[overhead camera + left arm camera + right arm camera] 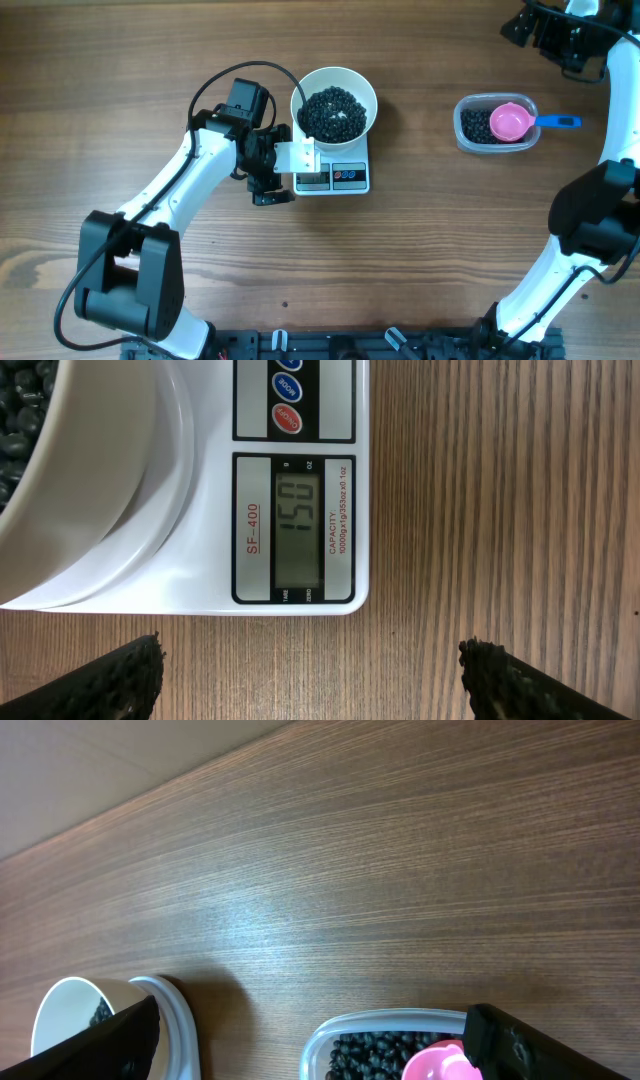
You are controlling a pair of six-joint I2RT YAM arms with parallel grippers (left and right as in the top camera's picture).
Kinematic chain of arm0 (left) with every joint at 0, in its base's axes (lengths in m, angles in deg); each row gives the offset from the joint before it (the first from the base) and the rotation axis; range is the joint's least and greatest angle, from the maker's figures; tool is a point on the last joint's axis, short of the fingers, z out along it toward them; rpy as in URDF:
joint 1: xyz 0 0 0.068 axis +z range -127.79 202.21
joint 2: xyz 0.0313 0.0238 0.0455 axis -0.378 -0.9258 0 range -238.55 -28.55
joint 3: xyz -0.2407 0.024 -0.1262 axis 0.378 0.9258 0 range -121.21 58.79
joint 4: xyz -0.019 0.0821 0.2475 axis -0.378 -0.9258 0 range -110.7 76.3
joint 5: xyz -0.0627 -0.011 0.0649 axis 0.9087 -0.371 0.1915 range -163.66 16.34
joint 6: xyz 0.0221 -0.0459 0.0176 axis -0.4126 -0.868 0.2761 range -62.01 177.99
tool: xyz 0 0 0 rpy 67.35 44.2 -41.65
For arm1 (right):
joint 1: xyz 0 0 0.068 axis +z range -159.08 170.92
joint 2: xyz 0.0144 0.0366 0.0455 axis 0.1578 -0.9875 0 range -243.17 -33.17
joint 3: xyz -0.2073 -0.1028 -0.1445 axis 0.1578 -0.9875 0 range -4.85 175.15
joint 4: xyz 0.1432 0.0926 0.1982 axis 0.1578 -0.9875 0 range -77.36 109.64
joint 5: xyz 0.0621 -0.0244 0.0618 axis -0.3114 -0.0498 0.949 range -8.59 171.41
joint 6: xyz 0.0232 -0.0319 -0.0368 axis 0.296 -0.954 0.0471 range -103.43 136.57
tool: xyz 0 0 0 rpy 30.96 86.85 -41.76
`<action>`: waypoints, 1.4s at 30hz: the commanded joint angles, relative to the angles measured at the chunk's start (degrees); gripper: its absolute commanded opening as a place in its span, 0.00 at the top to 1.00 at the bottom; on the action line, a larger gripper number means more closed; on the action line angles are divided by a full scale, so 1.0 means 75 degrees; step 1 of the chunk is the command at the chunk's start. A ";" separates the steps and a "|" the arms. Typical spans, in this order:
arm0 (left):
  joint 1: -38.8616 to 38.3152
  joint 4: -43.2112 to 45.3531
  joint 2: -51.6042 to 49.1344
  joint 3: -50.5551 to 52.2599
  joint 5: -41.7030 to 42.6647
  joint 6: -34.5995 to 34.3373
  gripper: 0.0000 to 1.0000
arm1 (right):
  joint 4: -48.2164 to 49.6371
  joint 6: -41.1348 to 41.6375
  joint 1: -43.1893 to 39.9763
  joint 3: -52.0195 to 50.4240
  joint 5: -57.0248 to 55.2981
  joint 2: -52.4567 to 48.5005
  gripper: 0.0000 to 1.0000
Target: Scoop item into bowl and weigh 150g on scale
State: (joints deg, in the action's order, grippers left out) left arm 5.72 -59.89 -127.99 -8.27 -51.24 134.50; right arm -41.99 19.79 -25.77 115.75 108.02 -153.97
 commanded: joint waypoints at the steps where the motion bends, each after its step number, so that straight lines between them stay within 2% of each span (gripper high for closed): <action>1: 0.0020 -0.0006 -0.0079 0.0064 0.0149 0.0143 0.00 | 0.0009 -0.0012 0.0003 0.0105 0.0160 0.0128 0.00; 5: 0.0020 -0.0006 -0.0079 0.0064 0.0149 0.0143 0.00 | 0.0577 -0.0090 0.0003 0.0108 0.0577 0.0134 0.00; 10: 0.0020 -0.0009 -0.0079 0.0064 0.0149 0.0143 0.00 | 0.2952 -0.0460 0.0003 0.0114 0.2215 0.0207 0.00; 14: 0.0020 -0.0006 -0.0079 0.0064 0.0149 0.0143 0.00 | 0.3646 -0.0554 0.0003 0.0114 0.2288 0.0606 0.00; 16: 0.0020 -0.0006 -0.0079 0.0064 0.0149 0.0143 0.00 | 0.3669 -0.0906 0.0003 0.0114 0.2256 0.1052 0.00; 21: 0.0020 -0.0006 -0.0079 0.0064 0.0149 0.0143 0.00 | 0.3666 -0.2605 0.0108 0.0114 0.2130 0.2725 0.00; 26: 0.0020 -0.0006 -0.0079 0.0064 0.0152 0.0143 0.00 | 0.3523 -0.2611 0.0332 0.0114 0.1192 0.4150 0.00; 32: 0.0020 -0.0006 -0.0079 0.0064 0.0149 0.0143 0.00 | 0.2690 -0.2585 0.0332 0.0105 0.1186 0.4234 0.00; 36: 0.0020 -0.0006 -0.0079 0.0064 0.0149 0.0143 0.00 | 0.2171 -0.1737 0.0332 0.0105 0.0562 0.4325 0.00; 39: 0.0020 -0.0006 -0.0079 0.0064 0.0149 0.0143 0.00 | 0.1751 -0.1623 0.0440 0.0105 0.0434 0.4424 0.00; 42: 0.0020 -0.0006 -0.0079 0.0064 0.0149 0.0143 0.00 | 0.1571 -0.1632 0.1107 0.0105 -0.0854 0.4733 0.00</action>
State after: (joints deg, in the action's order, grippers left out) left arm 5.72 -59.89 -127.99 -8.27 -51.24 134.50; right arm -29.46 6.48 -21.39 116.16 109.98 -121.53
